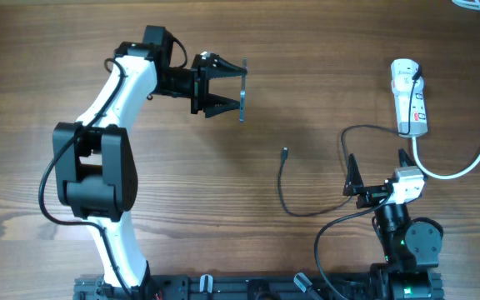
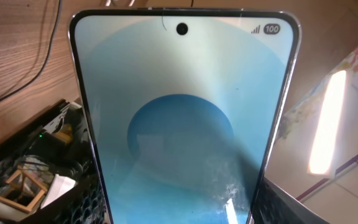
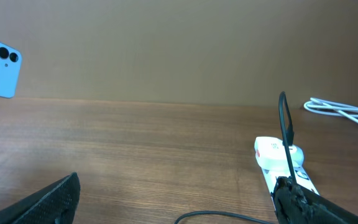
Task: Plug charger to phone and switch on socket
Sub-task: 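Lift the phone with the left gripper and tilt it upright, then swing the right gripper toward the phone held by the left gripper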
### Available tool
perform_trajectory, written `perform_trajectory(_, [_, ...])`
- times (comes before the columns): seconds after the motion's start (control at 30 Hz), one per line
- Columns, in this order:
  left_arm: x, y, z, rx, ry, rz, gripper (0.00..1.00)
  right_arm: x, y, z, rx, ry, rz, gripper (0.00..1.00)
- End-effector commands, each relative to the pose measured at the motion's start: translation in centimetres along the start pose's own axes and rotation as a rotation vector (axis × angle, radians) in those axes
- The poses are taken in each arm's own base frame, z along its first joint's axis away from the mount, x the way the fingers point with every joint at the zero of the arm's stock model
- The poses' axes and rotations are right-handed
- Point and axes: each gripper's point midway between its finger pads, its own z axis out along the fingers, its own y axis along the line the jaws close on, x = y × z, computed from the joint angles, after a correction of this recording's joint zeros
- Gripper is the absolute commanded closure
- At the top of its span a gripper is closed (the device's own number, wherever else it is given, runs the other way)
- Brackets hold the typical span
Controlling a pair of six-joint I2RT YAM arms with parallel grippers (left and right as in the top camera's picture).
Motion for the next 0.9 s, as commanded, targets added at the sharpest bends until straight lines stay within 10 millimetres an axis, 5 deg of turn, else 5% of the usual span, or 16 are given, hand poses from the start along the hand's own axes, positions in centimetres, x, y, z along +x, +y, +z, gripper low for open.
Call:
perform_trajectory(0.0, [1.4,-1.8,-0.7,0.054,0.02,0.019,0.34,0.0,-0.3,0.0,0.018,-0.001,0.006,0.0])
perform_trajectory(0.47, [1.4,-1.8,-0.7,0.054,0.02,0.019,0.33,-0.6,-0.3,0.0,0.016,-0.026,0.006,0.0])
perform_trajectory(0.57, [1.4,-1.8,-0.7,0.054,0.02,0.02,0.33,-1.5,1.5,-0.1,-0.093,-0.059,0.091,0.0])
perform_trajectory(0.77, [1.4,-1.8,-0.7,0.054,0.02,0.02,0.33,-0.8,10.0,-3.2,-0.61,0.177,0.648,0.0])
perform_trajectory(0.87, [1.4,-1.8,-0.7,0.054,0.02,0.02,0.33,-0.8,9.6,-3.0,-0.559,0.282,1.022,0.0])
